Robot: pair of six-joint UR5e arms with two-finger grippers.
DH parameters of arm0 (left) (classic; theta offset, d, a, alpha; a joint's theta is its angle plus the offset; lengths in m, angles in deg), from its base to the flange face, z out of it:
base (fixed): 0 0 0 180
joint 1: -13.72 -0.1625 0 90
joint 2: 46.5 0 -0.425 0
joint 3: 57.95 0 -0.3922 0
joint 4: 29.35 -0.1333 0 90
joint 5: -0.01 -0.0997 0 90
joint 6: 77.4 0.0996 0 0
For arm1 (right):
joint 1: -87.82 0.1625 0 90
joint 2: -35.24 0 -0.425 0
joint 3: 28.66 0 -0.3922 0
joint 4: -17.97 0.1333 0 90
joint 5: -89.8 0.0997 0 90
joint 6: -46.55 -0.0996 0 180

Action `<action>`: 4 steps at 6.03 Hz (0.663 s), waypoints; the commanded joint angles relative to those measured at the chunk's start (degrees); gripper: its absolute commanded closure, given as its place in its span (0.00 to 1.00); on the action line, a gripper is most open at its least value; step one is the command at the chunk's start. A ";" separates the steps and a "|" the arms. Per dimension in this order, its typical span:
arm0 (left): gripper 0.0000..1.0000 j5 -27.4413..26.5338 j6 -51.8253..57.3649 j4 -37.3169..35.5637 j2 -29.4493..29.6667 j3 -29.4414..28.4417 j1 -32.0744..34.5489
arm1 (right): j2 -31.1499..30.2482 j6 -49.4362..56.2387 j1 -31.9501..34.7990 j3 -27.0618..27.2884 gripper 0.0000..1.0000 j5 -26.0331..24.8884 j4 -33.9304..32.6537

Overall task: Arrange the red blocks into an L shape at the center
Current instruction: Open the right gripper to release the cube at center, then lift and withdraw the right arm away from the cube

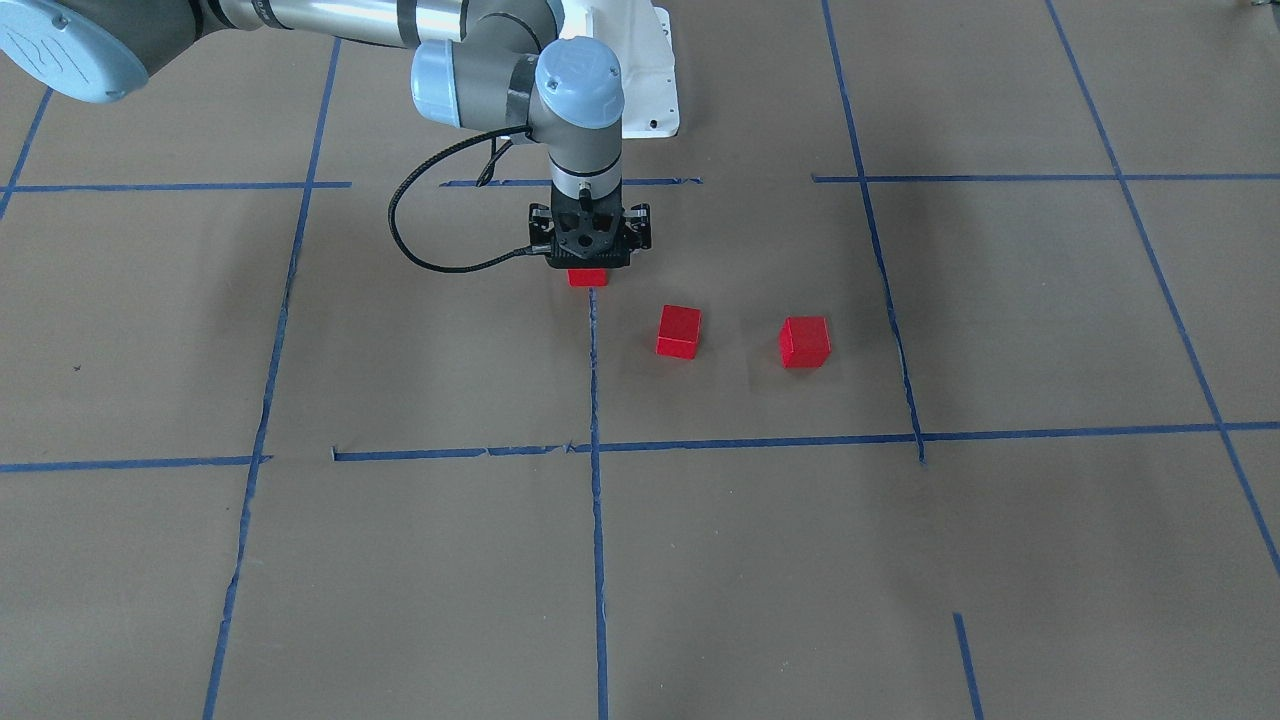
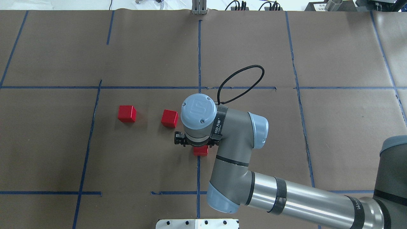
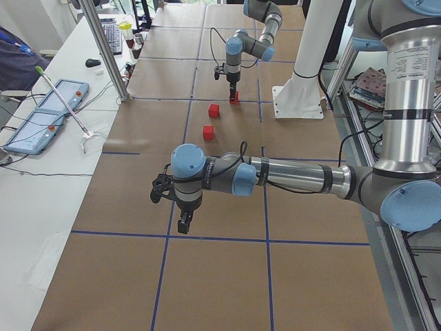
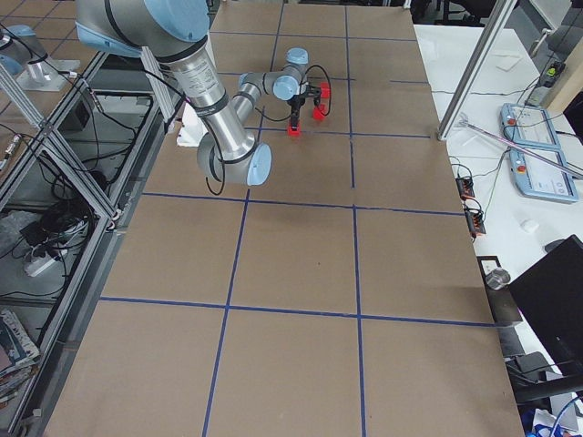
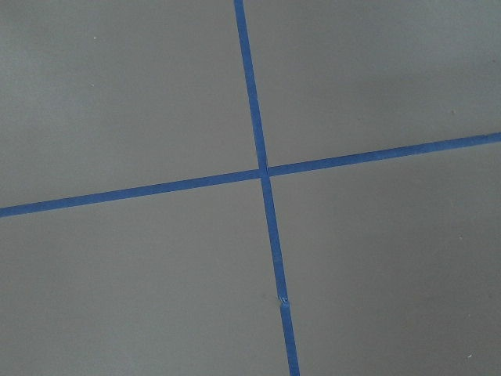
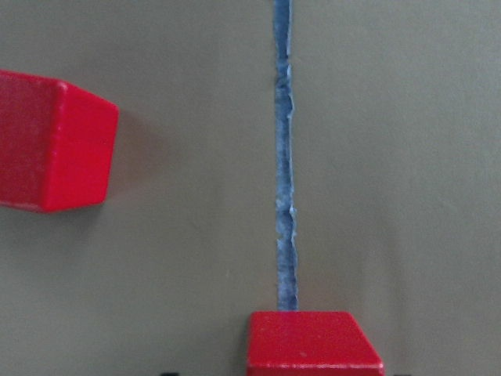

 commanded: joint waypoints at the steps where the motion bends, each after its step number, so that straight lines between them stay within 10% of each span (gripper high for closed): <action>1: 0.00 0.00 0.09 0.28 0.25 1.06 0.00 | -0.20 2.27 4.37 3.56 0.01 2.33 -0.75; 4: 0.00 1.23 -1.48 9.42 0.25 2.56 -4.54 | -4.74 21.45 20.42 3.66 0.01 13.90 -4.79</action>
